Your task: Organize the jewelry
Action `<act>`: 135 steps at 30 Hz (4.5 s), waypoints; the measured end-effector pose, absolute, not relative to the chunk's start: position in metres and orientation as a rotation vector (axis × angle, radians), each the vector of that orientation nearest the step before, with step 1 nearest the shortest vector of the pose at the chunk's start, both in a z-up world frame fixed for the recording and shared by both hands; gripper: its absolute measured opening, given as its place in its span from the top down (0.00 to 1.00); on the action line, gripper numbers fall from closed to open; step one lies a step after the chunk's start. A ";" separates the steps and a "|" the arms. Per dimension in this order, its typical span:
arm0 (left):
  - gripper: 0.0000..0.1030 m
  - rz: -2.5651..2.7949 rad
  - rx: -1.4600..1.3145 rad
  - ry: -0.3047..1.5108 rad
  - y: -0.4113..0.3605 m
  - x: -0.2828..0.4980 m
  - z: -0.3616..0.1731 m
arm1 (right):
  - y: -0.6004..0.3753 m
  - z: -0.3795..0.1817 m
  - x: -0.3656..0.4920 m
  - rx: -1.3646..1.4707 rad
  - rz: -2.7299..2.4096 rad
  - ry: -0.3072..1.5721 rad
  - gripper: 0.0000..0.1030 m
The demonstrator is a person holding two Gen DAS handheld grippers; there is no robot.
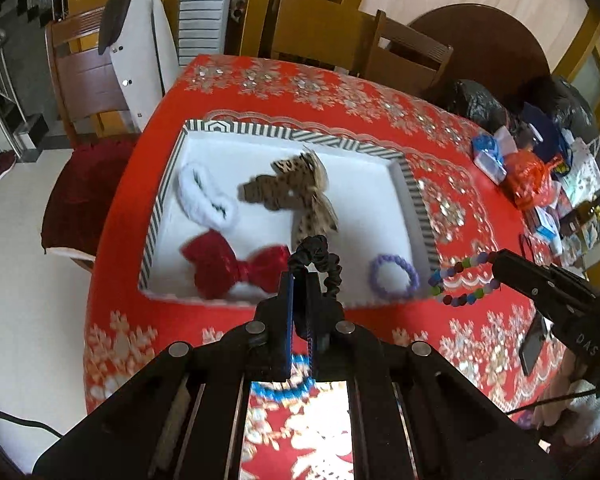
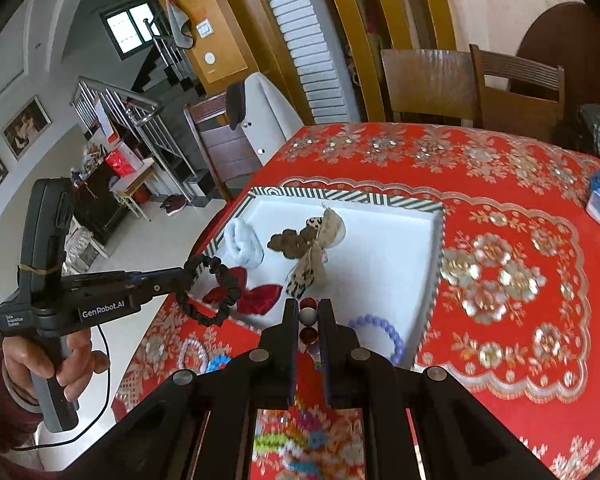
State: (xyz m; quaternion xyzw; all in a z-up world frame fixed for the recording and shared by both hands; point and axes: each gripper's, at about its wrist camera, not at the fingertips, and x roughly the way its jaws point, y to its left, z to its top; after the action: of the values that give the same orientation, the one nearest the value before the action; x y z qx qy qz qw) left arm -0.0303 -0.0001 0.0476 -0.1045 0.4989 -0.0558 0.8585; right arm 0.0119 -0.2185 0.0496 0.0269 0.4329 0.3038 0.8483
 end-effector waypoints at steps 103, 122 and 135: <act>0.52 0.079 -0.168 1.080 -0.011 -0.163 0.008 | -0.244 -0.026 -0.115 0.033 0.519 1.056 0.61; 0.48 0.104 -0.311 1.190 0.036 -0.140 -0.029 | -0.199 -0.060 -0.057 -0.094 0.548 1.105 0.63; 0.48 0.043 -0.282 1.235 0.026 -0.099 -0.045 | -0.161 -0.083 -0.031 -0.322 0.552 1.096 0.83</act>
State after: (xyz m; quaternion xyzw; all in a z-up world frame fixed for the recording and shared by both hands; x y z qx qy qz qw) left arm -0.0995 0.0263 -0.0454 -0.1316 0.5771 0.0202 0.8058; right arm -0.0314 -0.1610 -0.0834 -0.1504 0.5118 0.2577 0.8056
